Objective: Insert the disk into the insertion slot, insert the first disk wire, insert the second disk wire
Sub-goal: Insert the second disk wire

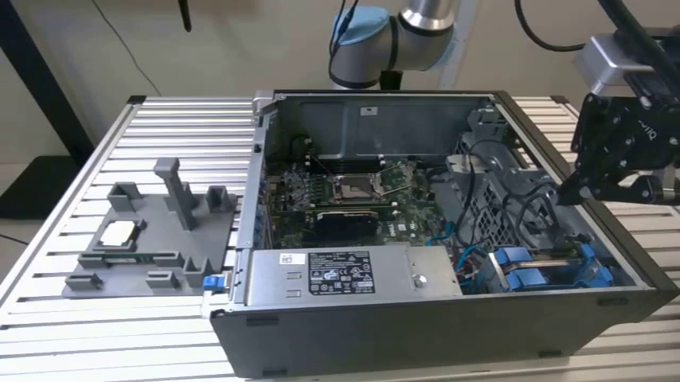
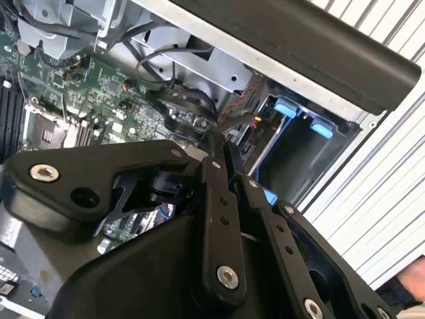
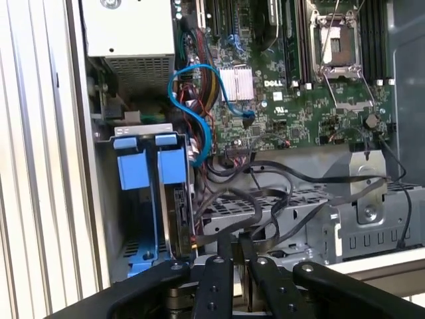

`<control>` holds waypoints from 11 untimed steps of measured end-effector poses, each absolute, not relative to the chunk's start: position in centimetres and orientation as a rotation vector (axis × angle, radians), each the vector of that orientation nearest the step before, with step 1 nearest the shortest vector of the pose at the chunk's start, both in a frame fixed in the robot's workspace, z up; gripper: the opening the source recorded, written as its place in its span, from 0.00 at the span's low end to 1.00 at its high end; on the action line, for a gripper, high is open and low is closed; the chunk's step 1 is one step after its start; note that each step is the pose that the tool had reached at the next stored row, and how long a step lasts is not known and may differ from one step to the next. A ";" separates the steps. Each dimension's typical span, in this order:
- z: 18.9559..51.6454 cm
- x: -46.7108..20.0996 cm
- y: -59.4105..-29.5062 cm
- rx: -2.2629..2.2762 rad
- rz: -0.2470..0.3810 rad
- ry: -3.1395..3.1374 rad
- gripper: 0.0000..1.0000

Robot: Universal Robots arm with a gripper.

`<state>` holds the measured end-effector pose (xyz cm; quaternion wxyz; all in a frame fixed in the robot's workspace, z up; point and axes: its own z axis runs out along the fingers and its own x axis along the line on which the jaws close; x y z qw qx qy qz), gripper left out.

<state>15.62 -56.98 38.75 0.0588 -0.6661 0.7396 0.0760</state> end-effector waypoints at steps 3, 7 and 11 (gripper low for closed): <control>38.9 14.9 -57.0 -2.017 0.228 2.239 0.16; 38.9 14.7 -57.0 -2.016 0.227 2.238 0.16; 38.9 14.7 -57.0 -2.016 0.227 2.238 0.16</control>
